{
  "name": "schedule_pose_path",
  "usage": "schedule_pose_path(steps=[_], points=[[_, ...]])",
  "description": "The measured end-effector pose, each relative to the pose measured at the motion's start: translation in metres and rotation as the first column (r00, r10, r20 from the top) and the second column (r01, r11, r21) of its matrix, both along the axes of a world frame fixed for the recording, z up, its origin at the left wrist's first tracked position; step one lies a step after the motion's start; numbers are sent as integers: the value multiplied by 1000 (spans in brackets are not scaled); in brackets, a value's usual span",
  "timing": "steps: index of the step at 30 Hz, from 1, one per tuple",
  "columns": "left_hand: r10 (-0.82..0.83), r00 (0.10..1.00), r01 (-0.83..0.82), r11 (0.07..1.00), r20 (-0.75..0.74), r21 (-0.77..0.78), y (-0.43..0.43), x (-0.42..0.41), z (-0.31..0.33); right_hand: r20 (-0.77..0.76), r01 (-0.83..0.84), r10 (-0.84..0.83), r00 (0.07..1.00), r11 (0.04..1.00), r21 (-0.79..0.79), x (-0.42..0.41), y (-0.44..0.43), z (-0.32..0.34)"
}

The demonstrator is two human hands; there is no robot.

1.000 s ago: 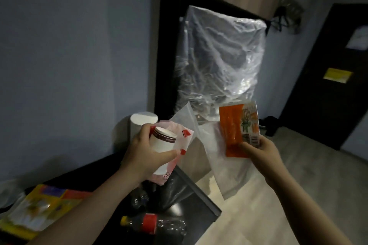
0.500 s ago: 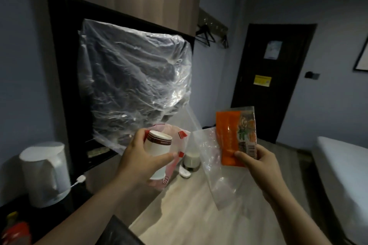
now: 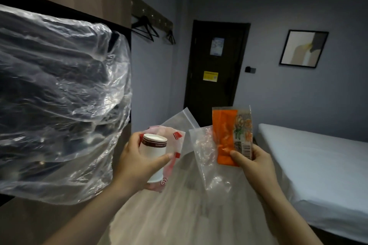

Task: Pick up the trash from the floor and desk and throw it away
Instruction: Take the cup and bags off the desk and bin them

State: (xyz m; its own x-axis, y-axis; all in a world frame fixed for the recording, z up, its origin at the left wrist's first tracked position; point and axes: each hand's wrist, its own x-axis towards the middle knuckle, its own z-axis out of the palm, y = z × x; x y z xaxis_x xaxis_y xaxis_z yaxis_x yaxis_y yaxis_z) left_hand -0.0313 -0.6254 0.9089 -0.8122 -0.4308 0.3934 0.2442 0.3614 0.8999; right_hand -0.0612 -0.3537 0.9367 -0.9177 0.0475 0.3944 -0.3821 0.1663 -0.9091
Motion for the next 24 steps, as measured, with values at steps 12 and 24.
schedule_pose_path(steps=[12, 24], points=[[-101, 995, 100, 995, 28, 21, -56, -199, 14, 7, 139, -139, 990, 989, 54, -182, -57, 11], [-109, 966, 123, 991, 235, -45, -89, -378, -40, 51, 236, -244, 968, 963, 126, -356, -72, -32]])
